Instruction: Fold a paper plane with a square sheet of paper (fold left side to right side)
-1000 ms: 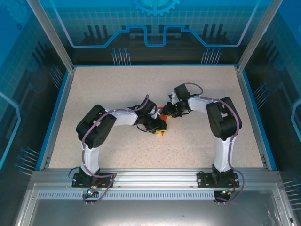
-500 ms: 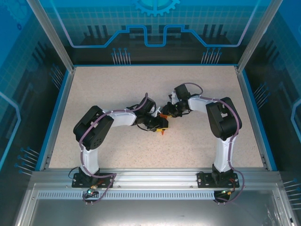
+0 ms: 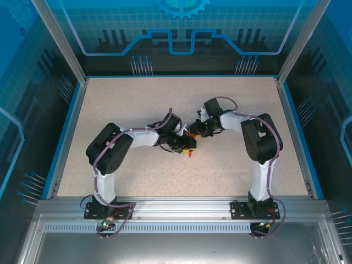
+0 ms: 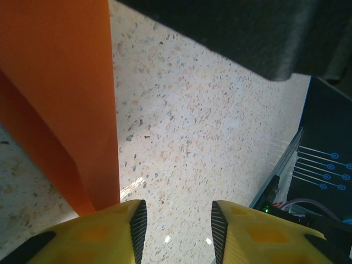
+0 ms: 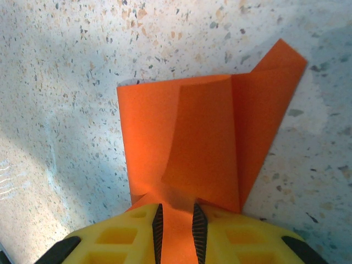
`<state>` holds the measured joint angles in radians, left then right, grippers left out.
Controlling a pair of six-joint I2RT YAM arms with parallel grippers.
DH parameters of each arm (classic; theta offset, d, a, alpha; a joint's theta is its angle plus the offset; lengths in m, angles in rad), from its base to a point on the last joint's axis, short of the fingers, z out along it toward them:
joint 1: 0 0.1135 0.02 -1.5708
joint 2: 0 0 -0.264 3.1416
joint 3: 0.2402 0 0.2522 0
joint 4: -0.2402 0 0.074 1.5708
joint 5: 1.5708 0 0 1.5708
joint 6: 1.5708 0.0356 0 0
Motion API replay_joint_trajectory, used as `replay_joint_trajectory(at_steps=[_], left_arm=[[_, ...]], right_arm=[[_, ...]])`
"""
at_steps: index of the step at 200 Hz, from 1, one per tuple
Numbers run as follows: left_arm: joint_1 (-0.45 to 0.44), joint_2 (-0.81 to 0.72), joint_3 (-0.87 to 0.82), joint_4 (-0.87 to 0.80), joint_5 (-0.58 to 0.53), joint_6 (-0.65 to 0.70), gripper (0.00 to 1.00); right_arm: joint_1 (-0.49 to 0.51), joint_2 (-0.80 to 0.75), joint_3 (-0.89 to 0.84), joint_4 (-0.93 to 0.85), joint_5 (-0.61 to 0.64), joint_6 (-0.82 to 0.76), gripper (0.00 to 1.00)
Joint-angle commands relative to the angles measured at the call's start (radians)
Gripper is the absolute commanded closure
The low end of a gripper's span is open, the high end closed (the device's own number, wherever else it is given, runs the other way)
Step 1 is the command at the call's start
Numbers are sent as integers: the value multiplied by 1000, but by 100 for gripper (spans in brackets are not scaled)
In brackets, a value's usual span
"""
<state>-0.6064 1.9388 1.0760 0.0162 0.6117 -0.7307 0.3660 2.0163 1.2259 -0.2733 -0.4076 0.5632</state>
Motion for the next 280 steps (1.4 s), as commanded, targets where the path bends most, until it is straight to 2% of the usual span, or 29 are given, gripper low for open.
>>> replay_joint_trajectory(at_steps=[1,123,280], left_arm=[[4,30,-7,18,34,13,61],[4,59,2,-2,40,20,60],[-25,100,93,-195,-3,86,58]], right_arm=[[10,61,-16,-86,43,-14,74],[10,59,-15,-88,43,-13,74],[10,59,-16,-86,44,-12,74]])
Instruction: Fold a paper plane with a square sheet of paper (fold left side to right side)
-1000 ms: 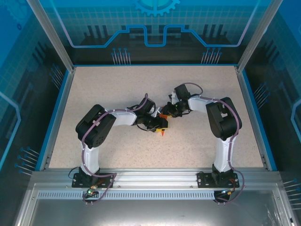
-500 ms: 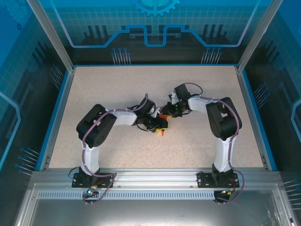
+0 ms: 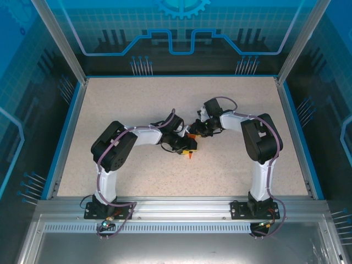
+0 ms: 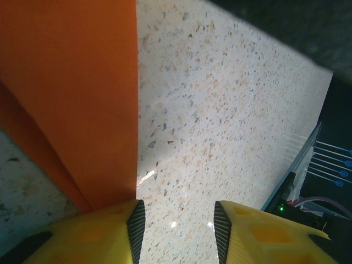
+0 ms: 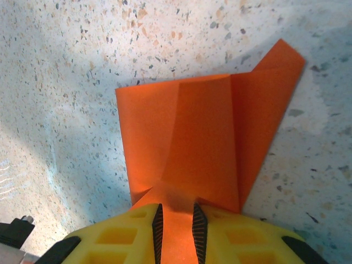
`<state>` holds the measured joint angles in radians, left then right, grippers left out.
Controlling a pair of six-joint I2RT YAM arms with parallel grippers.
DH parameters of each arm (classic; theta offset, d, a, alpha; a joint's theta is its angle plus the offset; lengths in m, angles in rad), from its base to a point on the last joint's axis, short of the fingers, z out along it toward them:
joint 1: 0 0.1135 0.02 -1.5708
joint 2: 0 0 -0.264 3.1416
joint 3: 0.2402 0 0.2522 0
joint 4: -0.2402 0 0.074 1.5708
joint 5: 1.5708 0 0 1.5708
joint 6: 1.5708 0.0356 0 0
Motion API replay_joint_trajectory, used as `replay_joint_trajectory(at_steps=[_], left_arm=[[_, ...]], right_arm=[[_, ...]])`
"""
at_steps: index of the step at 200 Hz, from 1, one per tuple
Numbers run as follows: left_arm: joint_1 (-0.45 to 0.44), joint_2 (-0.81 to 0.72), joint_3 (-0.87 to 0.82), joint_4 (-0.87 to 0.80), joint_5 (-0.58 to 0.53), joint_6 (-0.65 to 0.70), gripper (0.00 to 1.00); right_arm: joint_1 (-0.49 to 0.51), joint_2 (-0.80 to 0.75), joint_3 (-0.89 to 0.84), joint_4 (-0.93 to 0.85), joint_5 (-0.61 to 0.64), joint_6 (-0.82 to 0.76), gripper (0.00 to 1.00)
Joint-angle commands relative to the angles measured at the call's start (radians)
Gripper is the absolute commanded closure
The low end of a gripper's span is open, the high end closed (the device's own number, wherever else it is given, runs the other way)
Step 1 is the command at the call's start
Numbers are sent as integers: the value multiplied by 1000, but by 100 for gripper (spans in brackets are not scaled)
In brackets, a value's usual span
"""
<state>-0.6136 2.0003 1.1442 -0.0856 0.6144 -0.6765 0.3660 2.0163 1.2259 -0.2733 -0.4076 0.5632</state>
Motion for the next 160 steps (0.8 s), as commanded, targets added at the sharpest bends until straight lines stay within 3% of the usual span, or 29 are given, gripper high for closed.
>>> replay_joint_trajectory(at_steps=[1,59,123,160], left_arm=[[-18,39,26,-94,-5,31,59],[-21,67,58,-159,-26,42,59],[-23,89,81,-248,-67,63,62],[-23,94,85,-261,-77,67,68]], right_arm=[[9,59,-17,-87,44,-13,74],[5,39,-30,-54,20,-1,74],[-52,-102,-174,179,-84,57,75],[-62,-185,-254,233,-119,44,82]])
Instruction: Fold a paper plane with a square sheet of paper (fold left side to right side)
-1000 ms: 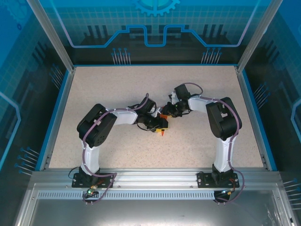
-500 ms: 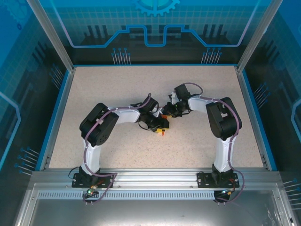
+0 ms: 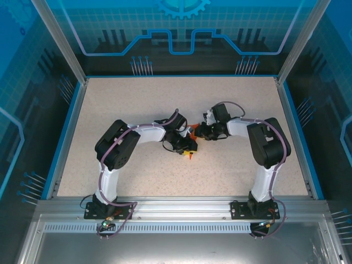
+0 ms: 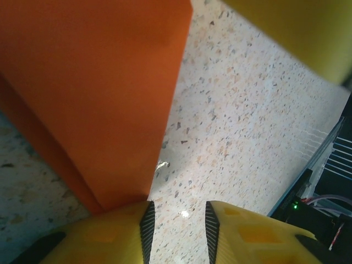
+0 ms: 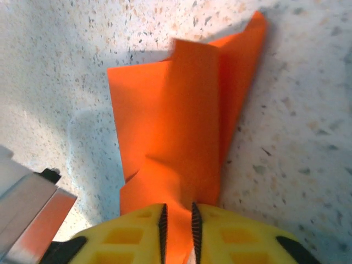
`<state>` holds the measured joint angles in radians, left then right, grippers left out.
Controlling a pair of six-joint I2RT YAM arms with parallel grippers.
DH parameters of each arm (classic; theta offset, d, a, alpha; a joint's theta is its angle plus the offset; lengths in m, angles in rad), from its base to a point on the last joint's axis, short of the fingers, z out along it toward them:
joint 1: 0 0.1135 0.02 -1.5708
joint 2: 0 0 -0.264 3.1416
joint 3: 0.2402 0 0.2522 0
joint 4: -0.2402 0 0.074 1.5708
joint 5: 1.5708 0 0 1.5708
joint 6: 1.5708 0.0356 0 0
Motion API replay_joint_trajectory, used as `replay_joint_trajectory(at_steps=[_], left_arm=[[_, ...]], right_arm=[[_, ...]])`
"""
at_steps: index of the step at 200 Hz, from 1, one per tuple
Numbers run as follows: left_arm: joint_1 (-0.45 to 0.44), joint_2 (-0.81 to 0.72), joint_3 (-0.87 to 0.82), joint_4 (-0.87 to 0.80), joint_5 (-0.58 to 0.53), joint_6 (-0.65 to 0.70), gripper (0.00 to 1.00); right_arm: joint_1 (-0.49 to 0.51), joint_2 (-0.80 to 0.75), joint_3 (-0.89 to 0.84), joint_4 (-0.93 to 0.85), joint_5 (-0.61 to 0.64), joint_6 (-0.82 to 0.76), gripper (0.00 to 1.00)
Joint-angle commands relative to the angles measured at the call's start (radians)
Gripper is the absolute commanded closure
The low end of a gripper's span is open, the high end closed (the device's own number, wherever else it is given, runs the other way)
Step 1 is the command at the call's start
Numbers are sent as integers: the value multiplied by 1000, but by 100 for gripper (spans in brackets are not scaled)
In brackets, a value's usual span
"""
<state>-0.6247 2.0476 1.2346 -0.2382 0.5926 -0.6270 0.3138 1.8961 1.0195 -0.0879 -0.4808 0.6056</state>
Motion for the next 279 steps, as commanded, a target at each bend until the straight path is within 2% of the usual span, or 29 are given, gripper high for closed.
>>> replay_joint_trajectory(at_steps=[1,53,100,200,279], left_arm=[[-12,47,-5,-108,-56,18,68],[-12,46,-4,-110,-60,21,71],[-13,42,-3,-107,-62,21,71],[-14,44,-8,-111,-59,29,71],[-15,39,-20,-109,-59,33,71]], right_arm=[[-10,-66,-49,48,-48,2,82],[-4,-73,-96,134,-148,14,85],[8,-5,-63,142,-147,32,85],[15,91,92,-15,3,-71,85],[6,128,164,-84,65,-126,85]])
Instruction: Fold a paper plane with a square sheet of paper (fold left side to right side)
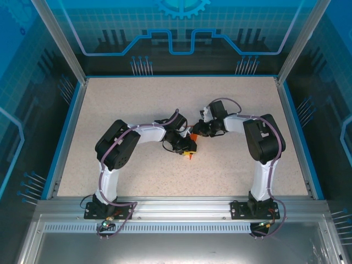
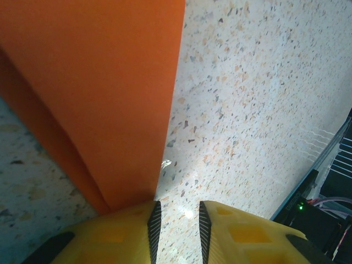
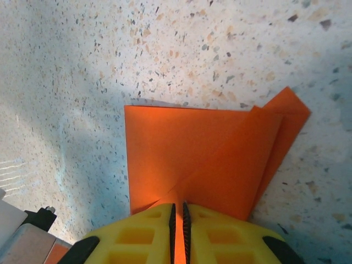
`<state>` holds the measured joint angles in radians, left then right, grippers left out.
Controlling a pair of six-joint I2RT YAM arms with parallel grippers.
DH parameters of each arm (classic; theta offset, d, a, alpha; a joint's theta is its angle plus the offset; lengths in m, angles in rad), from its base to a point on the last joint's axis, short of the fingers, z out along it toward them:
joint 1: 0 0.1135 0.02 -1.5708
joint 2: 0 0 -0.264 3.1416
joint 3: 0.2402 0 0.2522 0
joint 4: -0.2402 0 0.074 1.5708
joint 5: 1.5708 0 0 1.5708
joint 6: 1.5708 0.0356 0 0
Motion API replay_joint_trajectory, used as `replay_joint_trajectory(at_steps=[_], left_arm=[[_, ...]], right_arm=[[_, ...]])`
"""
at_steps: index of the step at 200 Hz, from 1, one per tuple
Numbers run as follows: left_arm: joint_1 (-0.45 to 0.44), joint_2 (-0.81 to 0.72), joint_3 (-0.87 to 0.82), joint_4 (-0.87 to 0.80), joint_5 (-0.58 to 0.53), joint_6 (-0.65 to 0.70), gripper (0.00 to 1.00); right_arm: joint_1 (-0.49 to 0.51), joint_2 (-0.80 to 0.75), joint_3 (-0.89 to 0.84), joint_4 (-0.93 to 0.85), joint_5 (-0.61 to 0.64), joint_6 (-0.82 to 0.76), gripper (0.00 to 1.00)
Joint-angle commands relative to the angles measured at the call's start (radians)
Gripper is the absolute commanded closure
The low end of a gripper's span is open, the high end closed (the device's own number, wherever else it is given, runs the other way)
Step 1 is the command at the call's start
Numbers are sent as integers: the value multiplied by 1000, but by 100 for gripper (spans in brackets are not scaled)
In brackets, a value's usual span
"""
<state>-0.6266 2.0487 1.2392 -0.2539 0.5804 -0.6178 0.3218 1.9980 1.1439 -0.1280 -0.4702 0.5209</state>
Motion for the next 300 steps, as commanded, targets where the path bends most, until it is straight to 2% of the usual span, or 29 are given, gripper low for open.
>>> replay_joint_trajectory(at_steps=[1,201,243,300], left_arm=[[-12,37,-24,-93,-47,23,71],[-15,28,-30,-90,-47,27,71],[-16,19,-32,-81,-47,27,71],[-16,14,-32,-70,-48,21,72]], right_arm=[[-3,27,41,-44,55,-41,85],[-98,177,327,-178,84,-90,84],[-118,71,286,-166,68,-89,83],[-116,-147,37,-102,-23,-49,84]])
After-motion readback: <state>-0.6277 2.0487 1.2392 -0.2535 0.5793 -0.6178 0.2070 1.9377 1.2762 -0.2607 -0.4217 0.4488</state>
